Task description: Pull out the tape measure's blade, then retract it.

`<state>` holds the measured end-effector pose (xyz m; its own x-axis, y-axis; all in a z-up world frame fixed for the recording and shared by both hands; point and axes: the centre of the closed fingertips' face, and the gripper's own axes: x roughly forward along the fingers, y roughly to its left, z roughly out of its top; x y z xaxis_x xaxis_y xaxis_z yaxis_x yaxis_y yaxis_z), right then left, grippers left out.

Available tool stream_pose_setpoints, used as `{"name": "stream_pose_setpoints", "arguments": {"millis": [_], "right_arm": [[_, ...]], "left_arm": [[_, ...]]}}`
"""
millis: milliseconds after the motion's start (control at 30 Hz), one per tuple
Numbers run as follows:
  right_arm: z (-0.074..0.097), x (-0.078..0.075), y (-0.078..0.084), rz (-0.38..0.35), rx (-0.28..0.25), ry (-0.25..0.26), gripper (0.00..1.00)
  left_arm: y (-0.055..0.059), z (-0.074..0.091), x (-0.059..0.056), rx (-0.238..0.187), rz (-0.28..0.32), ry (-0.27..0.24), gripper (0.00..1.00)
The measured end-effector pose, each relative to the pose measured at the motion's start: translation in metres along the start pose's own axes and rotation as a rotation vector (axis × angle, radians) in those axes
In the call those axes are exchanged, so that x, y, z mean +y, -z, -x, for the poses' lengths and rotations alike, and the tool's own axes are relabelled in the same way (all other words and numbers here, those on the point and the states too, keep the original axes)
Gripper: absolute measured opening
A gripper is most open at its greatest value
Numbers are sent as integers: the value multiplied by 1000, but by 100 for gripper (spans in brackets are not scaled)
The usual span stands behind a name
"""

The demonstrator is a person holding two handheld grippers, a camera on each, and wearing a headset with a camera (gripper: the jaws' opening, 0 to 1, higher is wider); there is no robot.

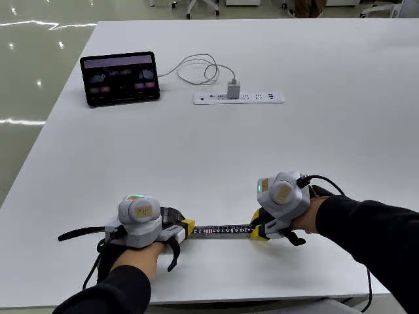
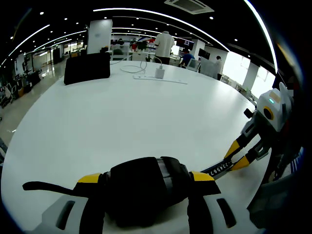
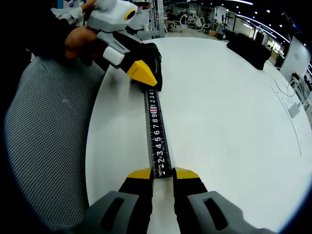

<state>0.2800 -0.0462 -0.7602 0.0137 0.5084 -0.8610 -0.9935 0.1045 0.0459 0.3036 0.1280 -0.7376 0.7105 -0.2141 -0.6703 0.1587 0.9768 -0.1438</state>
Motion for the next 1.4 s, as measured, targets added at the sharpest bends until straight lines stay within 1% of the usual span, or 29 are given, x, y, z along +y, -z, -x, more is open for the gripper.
{"name": "stream_pose_setpoints", "arguments": {"millis": [167,633,1400], "right_arm": [[-1,1,-2,1,-3,-3,11],[-5,2,-8,-24,-17,-6,11],[-10,2,-18,5,-24,-12,11]], "left_arm": [[0,0,0,0,0,0,65],[0,0,0,0,0,1,65],[0,0,0,2,5,-1,65]]}}
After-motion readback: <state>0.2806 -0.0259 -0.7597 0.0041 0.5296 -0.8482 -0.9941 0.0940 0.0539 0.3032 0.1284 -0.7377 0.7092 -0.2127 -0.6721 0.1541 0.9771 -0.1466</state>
